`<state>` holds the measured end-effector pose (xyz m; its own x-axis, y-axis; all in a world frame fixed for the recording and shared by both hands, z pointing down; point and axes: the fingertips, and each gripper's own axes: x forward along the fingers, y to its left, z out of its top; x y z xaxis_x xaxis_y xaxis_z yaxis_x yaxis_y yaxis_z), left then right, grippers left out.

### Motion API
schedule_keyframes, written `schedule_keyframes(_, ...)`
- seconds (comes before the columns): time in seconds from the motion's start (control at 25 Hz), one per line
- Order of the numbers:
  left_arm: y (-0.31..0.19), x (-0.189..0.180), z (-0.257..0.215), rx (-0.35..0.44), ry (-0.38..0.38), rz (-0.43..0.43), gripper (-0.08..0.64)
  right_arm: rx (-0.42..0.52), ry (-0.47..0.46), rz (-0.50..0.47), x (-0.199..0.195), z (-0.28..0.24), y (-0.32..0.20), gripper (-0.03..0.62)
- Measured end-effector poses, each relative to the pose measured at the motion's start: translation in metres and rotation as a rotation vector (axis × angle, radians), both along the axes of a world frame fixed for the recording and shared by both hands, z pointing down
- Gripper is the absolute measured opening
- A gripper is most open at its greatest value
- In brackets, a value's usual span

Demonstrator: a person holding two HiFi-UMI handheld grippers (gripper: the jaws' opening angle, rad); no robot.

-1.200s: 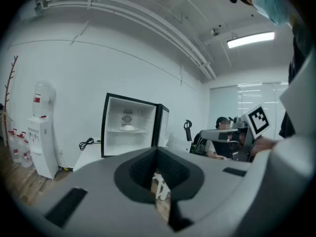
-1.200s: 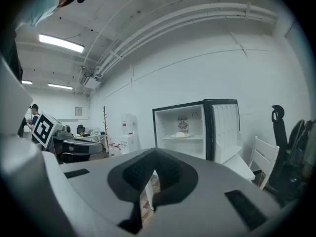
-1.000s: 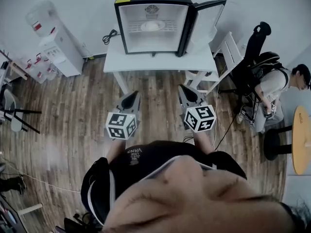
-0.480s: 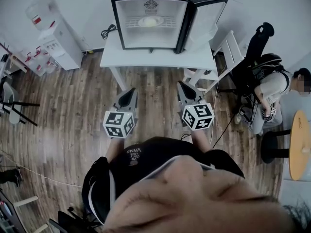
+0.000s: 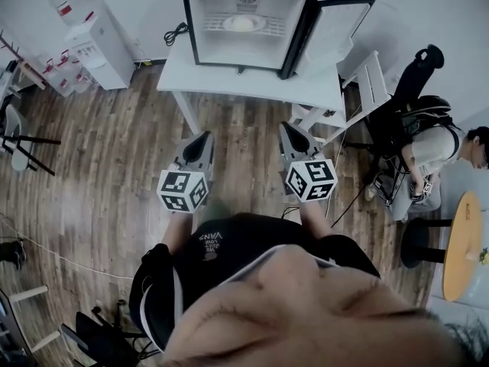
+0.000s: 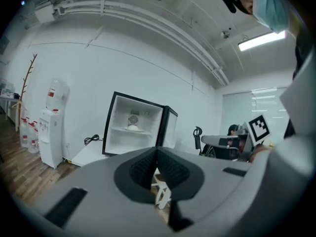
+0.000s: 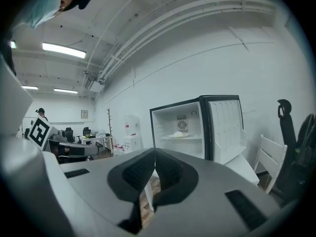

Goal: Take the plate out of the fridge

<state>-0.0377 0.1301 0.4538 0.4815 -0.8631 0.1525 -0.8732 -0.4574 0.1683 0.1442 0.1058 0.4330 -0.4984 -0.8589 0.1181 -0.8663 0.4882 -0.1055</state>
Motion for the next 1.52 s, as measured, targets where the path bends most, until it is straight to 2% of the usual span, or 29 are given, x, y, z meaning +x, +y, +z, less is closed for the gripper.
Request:
schedule_keyframes(0.12,-0.008,-0.002,0.001,0.002,0.016,0.000,0.015,-0.007,0.000,0.001,-0.001,0.004,-0.010,0.012)
schedule_keyframes(0.44,-0.054,0.000,0.009,-0.011,-0.023,0.047,0.015,-0.004,-0.001,0.027,-0.007,0.004,-0.052,0.012)
schedule_keyframes(1.16,-0.209,-0.032,-0.002,-0.001,-0.032,0.175,0.015,0.022,0.001,0.137,-0.048,-0.009,-0.184,0.012)
schedule_keyframes(1.52,-0.241,-0.041,0.001,-0.006,-0.044,0.261,0.015,0.018,-0.015,0.213,-0.057,-0.004,-0.208,0.012)
